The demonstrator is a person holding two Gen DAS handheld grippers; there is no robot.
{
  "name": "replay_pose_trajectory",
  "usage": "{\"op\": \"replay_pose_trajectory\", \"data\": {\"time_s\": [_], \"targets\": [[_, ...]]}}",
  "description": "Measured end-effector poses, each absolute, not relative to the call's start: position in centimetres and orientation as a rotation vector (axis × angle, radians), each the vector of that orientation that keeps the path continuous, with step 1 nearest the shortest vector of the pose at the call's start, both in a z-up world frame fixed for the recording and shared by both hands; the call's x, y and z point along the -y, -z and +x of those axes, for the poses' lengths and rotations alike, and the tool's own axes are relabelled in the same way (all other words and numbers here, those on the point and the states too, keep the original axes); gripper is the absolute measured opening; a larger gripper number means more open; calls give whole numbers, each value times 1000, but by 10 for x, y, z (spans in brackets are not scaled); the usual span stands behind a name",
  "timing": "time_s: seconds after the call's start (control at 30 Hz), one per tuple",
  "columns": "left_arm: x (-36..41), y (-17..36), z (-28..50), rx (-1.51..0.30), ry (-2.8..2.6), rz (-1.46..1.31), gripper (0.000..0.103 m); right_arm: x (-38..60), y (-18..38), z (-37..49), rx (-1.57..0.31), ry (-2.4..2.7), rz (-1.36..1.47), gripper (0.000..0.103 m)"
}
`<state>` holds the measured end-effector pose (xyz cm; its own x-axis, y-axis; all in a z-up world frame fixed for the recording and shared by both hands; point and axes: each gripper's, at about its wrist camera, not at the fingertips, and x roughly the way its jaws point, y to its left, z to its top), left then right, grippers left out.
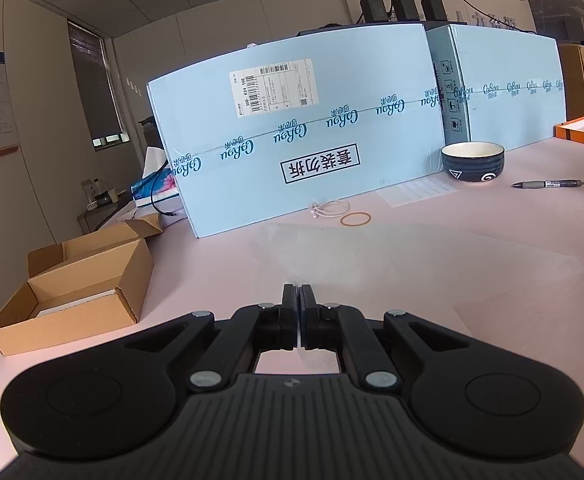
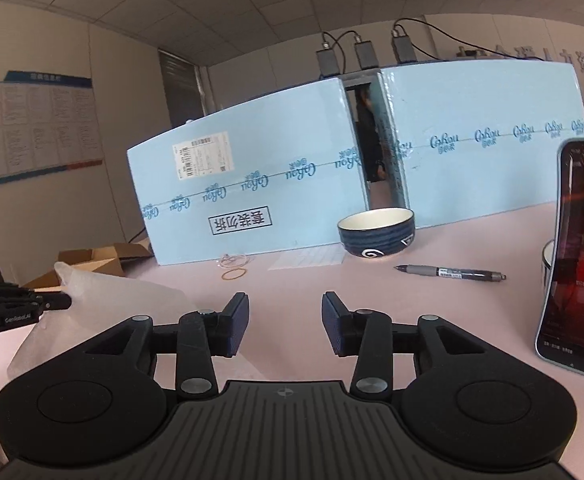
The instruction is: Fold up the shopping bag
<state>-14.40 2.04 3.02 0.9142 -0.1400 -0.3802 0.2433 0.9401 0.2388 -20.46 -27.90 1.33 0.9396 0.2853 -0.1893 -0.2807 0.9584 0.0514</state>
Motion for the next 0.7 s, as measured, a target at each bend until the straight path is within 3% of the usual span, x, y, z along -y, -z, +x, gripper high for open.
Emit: {"op": "replay_pose_trajectory", "data": {"time_s": [0.57, 0.6, 0.63, 0.7], "targets": [[-27, -36, -147, -342, 248, 233, 3, 124, 37, -169, -161, -353, -917, 39], [-27, -36, -147, -340, 253, 230, 3, 123, 39, -164, -168, -354, -918, 33], [-26, -36, -148, -339, 258, 228, 3, 121, 40, -159, -174, -355, -919, 17], [-26, -35, -149, -341, 265, 227, 3, 125, 36, -151, -193, -353, -858, 7]]}}
